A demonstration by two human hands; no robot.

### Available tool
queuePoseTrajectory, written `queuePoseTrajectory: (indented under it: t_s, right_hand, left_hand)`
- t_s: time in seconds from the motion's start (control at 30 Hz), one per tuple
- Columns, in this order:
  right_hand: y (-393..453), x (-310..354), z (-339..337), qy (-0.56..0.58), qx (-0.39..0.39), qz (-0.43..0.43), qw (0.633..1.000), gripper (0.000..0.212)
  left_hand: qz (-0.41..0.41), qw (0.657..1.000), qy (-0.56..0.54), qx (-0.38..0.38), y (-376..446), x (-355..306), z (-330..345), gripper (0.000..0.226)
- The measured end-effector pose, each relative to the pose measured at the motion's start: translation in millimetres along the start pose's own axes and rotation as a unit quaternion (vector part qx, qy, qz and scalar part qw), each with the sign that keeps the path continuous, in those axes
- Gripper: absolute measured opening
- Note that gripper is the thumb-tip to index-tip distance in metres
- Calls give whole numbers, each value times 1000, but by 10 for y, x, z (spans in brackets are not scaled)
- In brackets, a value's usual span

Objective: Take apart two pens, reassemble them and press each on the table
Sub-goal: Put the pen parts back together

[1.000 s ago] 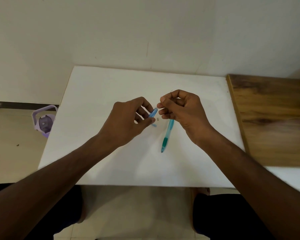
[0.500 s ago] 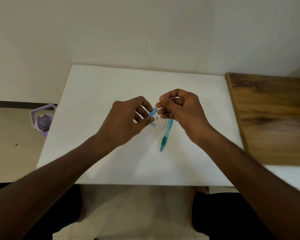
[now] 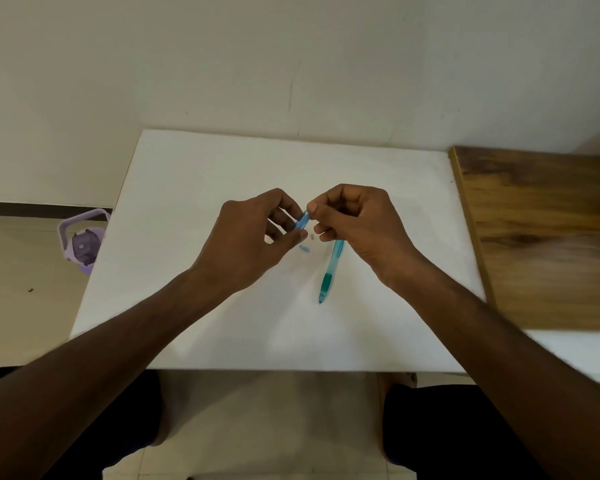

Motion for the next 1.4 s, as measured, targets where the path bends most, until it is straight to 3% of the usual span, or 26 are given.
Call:
queuePoseTrajectory:
  t_s: [0.17,0.27,0.33,0.4,0.57,1.07,1.23,1.4]
  right_hand:
    - [35,26,-134,-41,-1,-41,998,21]
    - [160,-107,-449,-111,-90,-25,989,8]
    - [228,-249,-636,-234,-127,-21,964,7]
    - [252,-362,-700,-331,-107,-25,937,5]
    - [234,-487,-524,-447,-2,-10,894,18]
    - [230,-392,-345,-498,11,-12,867,17]
    - [269,-299,-379,-441,-103,-72,889,9]
    - [256,-196,5,-431,4,-104,896,13]
  left_hand:
    - [3,999,-43,-22,3,10,15,26]
    - [15,993,-106,-40,8,-40,2,37]
    - [36,990,-125,-46,6,-86,-18,47]
    - [52,989,-125,-51,-5,-126,-31,48]
    - [52,990,-120,-55,-28,-160,-15,38]
    - [38,994,-98,-39,4,-81,-56,38]
    - [44,994,-90,-39,33,-39,-71,37]
    - [41,996,-77,-36,51,5,-61,38]
Point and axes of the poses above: each hand's wrist, its own y-axis towards the middle knuckle, its own z-axis out of the palm, x = y × z, the point moved 2 cm from there along y, towards the middle knuckle, and after that the axes turned 15 degrees about -y, right-handed, at the moved point
